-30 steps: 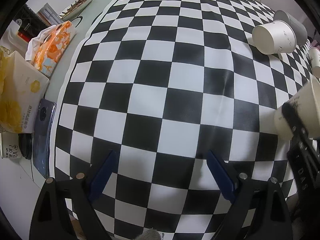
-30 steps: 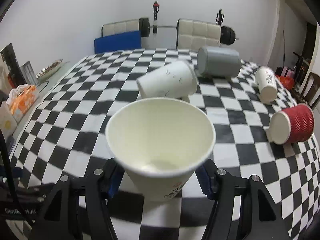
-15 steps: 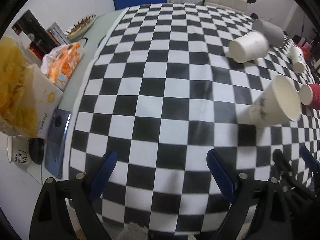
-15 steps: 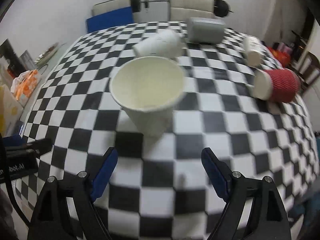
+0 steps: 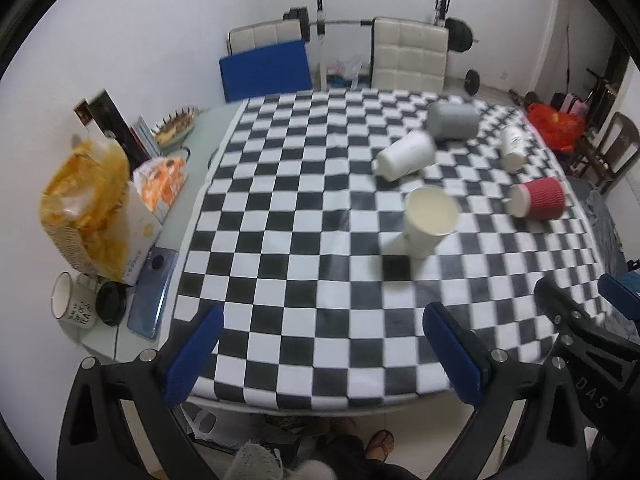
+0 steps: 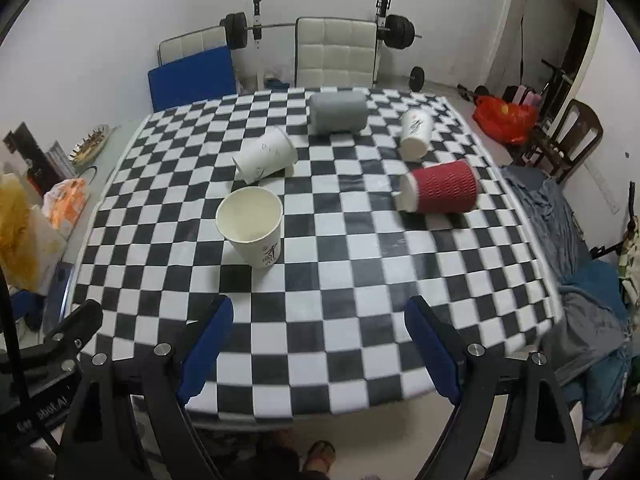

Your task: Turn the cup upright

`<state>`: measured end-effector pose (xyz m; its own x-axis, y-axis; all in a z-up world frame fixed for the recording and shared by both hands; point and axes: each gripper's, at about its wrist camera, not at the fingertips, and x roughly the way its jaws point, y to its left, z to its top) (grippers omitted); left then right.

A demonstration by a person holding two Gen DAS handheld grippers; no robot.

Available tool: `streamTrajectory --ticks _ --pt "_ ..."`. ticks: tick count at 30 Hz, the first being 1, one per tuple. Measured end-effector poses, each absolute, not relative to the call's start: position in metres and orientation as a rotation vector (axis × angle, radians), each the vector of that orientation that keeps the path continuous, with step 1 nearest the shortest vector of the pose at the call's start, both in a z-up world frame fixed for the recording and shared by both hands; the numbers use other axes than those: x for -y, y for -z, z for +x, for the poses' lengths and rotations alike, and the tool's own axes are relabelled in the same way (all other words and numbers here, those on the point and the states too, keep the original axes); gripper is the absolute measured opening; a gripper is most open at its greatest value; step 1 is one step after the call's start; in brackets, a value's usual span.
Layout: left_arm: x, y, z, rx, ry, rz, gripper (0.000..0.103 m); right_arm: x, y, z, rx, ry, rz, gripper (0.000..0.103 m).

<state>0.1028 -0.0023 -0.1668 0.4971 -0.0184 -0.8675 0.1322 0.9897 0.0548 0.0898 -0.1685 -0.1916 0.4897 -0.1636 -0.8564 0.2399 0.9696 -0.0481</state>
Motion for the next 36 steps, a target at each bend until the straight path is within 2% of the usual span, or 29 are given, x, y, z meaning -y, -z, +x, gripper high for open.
streamTrajectory --ticks 9,16,29,36 --pt "-0.002 0.078 0.037 -0.892 0.096 0.098 0.102 0.170 0.080 0.008 -0.905 0.254 0.041 0.090" --pt "-0.008 0.034 -0.005 -0.817 0.079 0.083 0.102 0.162 0.023 -0.043 -0.830 0.231 0.044 0.091" --pt "-0.013 0.000 -0.040 -0.769 0.068 0.035 0.102 0.153 -0.032 -0.094 -0.764 0.204 0.027 0.092" --pt "-0.011 -0.005 -0.045 -0.765 0.062 0.037 0.102 0.153 -0.039 -0.099 -0.756 0.201 0.030 0.092"
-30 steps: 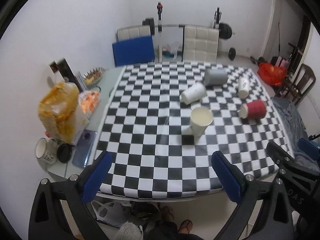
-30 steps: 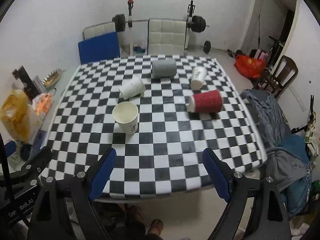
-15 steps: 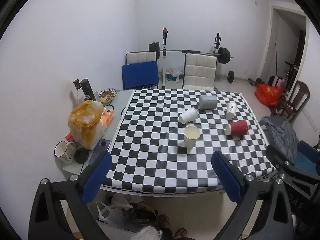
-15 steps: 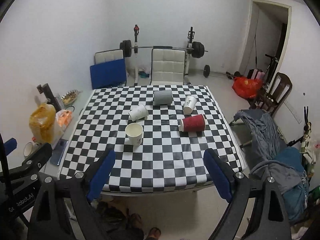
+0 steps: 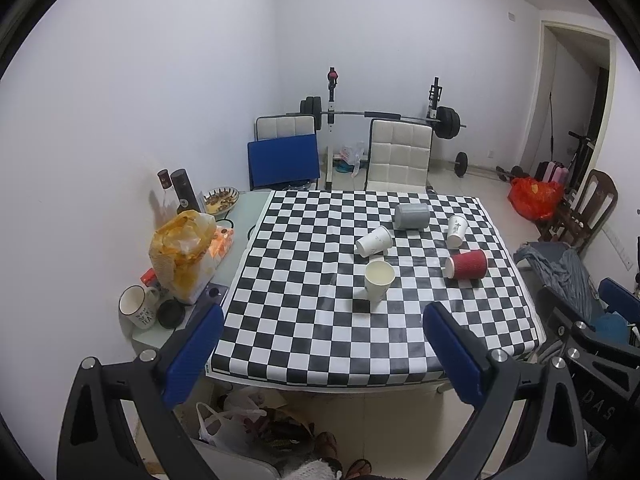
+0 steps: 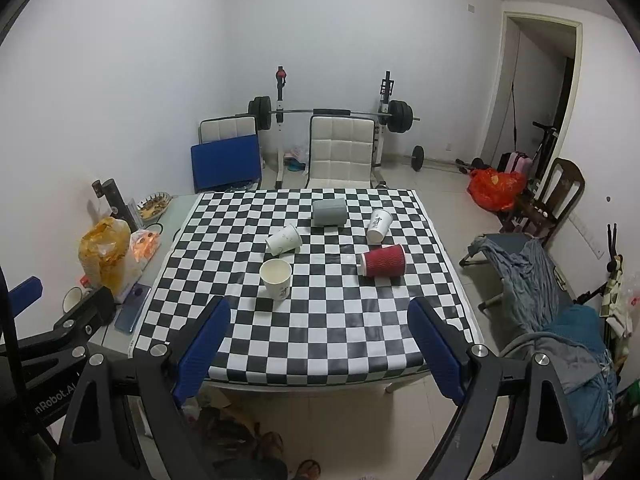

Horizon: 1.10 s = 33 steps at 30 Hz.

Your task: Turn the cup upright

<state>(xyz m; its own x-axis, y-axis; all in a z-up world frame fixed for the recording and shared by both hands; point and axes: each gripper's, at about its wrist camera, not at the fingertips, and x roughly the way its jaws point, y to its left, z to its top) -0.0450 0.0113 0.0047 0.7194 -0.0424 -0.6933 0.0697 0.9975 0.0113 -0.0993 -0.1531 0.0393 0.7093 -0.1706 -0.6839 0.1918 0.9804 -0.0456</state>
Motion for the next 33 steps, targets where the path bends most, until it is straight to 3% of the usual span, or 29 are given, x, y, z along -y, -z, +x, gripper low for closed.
streamTrajectory --ticks 33 --pt "-0.042 -0.021 -0.047 -0.713 0.021 0.029 0.102 0.149 -0.062 -0.102 -0.732 0.204 0.041 0.095"
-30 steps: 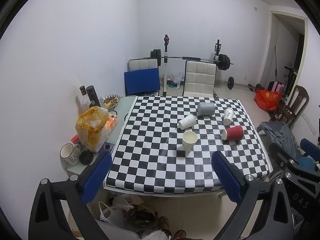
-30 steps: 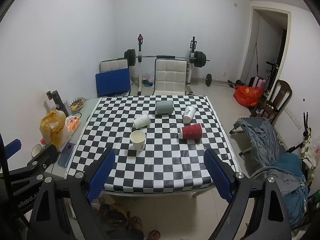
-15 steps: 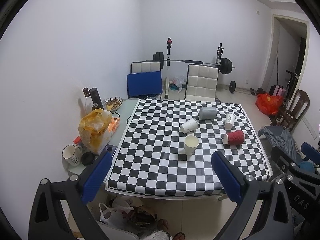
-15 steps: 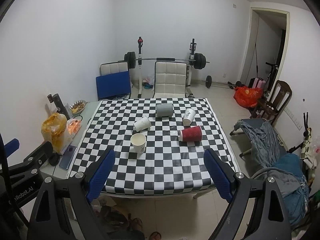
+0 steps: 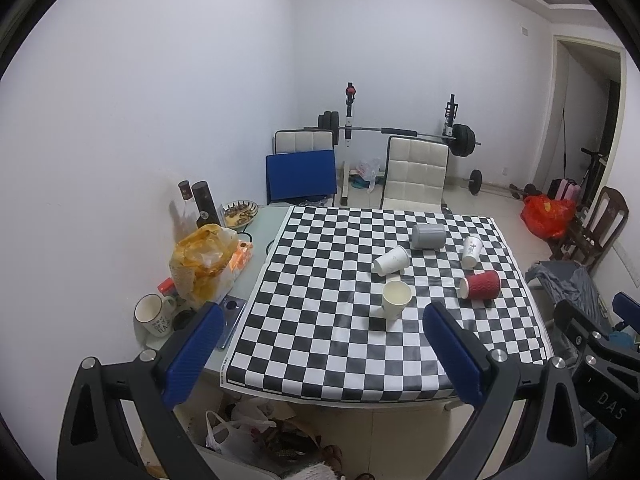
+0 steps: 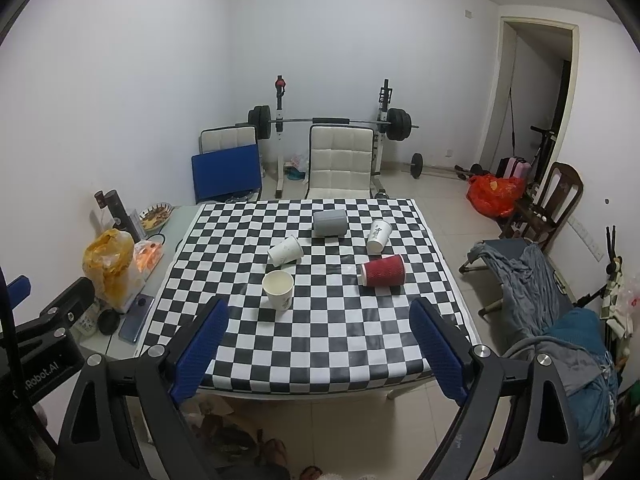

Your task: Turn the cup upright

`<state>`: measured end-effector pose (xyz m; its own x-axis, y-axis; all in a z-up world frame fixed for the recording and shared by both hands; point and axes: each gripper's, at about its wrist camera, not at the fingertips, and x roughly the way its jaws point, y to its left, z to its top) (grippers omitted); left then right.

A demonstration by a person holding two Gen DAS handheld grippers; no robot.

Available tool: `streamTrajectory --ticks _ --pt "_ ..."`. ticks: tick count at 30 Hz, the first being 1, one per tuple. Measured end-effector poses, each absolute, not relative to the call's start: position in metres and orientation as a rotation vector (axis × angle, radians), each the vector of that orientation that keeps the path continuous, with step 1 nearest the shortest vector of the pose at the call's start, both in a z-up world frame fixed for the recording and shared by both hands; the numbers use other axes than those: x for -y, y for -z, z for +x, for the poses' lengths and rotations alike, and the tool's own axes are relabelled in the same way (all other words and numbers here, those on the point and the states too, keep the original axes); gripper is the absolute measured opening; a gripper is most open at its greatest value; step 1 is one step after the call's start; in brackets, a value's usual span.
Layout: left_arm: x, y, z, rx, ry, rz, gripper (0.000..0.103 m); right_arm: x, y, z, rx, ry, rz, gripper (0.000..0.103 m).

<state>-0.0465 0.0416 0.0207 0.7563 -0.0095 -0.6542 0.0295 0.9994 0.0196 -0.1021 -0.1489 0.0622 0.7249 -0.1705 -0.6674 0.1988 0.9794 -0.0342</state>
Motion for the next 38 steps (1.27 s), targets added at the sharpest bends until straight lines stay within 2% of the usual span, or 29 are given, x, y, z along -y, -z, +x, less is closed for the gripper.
streamTrajectory --ticks 38 --pt "-0.047 -0.016 -0.029 -0.726 0.027 0.047 0.102 0.148 -0.058 -0.087 -0.743 0.201 0.045 0.097"
